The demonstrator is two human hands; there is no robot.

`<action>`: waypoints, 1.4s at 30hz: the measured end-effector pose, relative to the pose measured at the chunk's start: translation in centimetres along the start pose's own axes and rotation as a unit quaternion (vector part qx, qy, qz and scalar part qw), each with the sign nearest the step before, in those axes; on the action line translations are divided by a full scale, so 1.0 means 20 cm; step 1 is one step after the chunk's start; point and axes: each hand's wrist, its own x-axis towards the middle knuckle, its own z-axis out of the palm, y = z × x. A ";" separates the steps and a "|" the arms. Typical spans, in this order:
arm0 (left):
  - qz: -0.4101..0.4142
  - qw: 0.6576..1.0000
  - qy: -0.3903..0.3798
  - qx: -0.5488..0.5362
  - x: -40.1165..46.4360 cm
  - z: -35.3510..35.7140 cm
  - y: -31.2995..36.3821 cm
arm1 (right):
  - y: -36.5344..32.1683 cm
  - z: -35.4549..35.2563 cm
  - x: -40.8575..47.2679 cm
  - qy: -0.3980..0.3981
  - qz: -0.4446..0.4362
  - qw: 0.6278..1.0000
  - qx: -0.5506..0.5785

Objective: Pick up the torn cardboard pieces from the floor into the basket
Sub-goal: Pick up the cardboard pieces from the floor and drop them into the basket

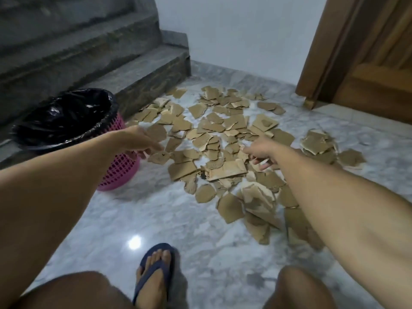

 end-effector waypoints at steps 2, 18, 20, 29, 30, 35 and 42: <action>0.008 1.000 0.000 0.009 0.04 0.07 0.06 | 0.13 -0.02 0.00 0.010 0.012 1.000 -0.009; 0.034 0.997 -0.059 0.047 0.69 1.03 0.14 | 1.03 0.03 0.19 0.055 0.220 0.969 -0.098; 0.021 0.998 -0.029 0.055 0.72 1.09 0.13 | 1.11 0.06 0.22 0.049 0.233 0.966 -0.105; 0.012 0.986 -0.088 0.139 0.84 1.39 0.10 | 1.21 0.27 0.30 0.207 0.319 0.913 -0.150; 0.007 0.987 -0.080 0.140 0.86 1.42 0.09 | 1.18 0.28 0.31 0.213 0.299 0.921 -0.133; -0.013 0.992 -0.007 0.127 0.89 1.44 0.15 | 1.21 0.20 0.37 0.250 0.260 0.930 -0.072; -0.113 0.987 0.100 0.050 0.98 1.41 0.06 | 1.38 0.14 0.28 0.190 0.325 0.925 -0.057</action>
